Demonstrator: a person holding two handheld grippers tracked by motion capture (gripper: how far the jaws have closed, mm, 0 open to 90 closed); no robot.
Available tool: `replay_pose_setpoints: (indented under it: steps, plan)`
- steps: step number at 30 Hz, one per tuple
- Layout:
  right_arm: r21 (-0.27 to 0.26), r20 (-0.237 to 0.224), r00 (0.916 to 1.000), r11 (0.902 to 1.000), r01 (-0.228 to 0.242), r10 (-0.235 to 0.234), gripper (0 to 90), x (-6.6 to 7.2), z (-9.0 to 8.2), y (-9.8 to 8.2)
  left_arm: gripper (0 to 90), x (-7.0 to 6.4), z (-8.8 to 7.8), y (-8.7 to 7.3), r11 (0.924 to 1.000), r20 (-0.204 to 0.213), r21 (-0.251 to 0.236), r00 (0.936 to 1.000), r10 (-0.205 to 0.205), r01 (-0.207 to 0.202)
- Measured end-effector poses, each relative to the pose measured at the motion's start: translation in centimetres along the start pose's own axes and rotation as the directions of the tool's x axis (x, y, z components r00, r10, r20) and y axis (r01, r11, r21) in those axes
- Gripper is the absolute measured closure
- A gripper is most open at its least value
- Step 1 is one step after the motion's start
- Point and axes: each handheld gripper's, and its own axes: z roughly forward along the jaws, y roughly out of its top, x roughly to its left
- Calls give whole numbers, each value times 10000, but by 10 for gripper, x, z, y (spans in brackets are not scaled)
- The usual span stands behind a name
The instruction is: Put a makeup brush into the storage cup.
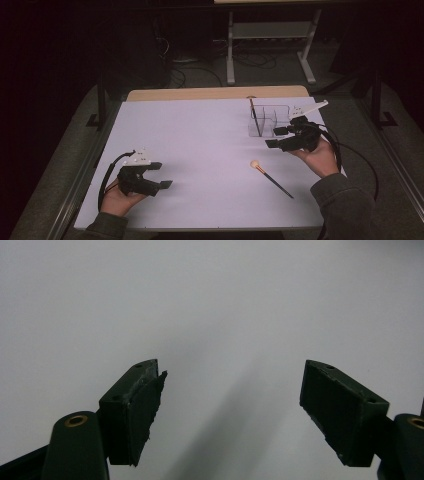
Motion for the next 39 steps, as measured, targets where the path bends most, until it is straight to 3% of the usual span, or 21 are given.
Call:
replay_pose_setpoints:
  steps: [7,10,13,39]
  plan:
    - [151,-28,9999,9998,126,-126,364,5,0,-1,236,-3,-1,-1,10000,-80,-57,10000,10,-11]
    - [326,-80,10000,9995,-34,37,364,9,1,-3,236,-4,-1,-2,10000,-97,-58,9999,-43,42]
    - [366,-137,9998,9992,159,-154,368,10,1,-5,235,-5,-2,-2,10000,-115,-38,9999,-40,39]
    - [1065,-138,9998,9943,-98,114,382,19,0,-16,234,-6,-4,-4,10000,-186,-58,9998,41,-42]
